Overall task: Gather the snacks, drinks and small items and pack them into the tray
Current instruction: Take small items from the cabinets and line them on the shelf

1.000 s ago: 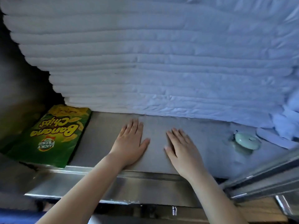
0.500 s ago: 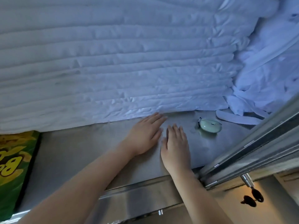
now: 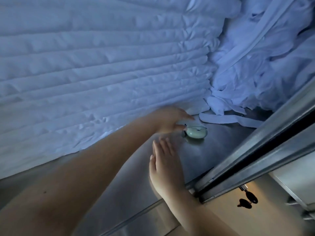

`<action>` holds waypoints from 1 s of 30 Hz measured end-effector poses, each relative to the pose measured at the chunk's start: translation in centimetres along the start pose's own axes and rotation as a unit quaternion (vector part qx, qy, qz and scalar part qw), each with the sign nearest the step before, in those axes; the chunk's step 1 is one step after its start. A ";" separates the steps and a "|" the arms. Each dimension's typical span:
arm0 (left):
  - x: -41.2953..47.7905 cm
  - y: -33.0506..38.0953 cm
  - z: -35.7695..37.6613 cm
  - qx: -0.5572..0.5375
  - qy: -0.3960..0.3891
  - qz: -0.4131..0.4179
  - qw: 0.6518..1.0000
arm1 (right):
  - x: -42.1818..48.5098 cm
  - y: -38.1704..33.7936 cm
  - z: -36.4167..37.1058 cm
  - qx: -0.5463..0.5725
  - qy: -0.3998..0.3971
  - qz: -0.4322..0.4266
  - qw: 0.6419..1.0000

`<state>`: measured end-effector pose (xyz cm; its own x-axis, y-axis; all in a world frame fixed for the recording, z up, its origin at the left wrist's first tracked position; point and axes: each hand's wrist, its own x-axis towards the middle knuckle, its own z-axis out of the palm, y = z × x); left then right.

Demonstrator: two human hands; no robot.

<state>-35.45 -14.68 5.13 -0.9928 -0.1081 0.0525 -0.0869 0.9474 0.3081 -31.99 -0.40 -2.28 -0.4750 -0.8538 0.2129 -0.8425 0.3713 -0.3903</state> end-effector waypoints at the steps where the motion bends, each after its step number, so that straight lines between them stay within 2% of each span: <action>1: 0.5 -0.2 0.0 0.001 -0.009 0.009 1.000 | -0.1 -0.1 0.0 -0.002 0.002 0.004 1.000; 5: 2.6 -0.8 0.5 -0.008 -0.057 0.041 0.998 | -0.2 -0.4 -0.2 -0.025 0.037 0.009 0.999; 12: 4.0 -1.5 2.0 -0.066 -0.105 0.028 0.992 | -0.2 -0.5 -0.2 -0.046 0.045 0.010 0.998; 17: 3.0 -1.7 2.0 -0.084 -0.078 0.040 0.993 | -0.1 -0.5 0.0 -0.047 0.038 0.011 0.998; 21: 0.9 -2.0 2.4 -0.107 -0.023 0.034 0.993 | -0.1 -0.3 0.3 -0.039 0.047 0.007 0.998; 25: -2.3 -2.3 2.1 -0.094 -0.001 -0.001 0.996 | 0.0 -0.1 0.2 -0.011 0.030 -0.002 0.999; 30: -7.7 -2.8 2.4 -0.125 0.104 -0.057 0.985 | 0.1 0.2 0.1 -0.005 -0.002 -0.019 1.000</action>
<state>-27.81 -15.73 1.55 -0.9368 -0.2944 0.1890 -0.1485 0.8238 0.5470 -32.16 -0.50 -2.46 -0.4420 -0.8688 0.2232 -0.8622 0.3427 -0.3731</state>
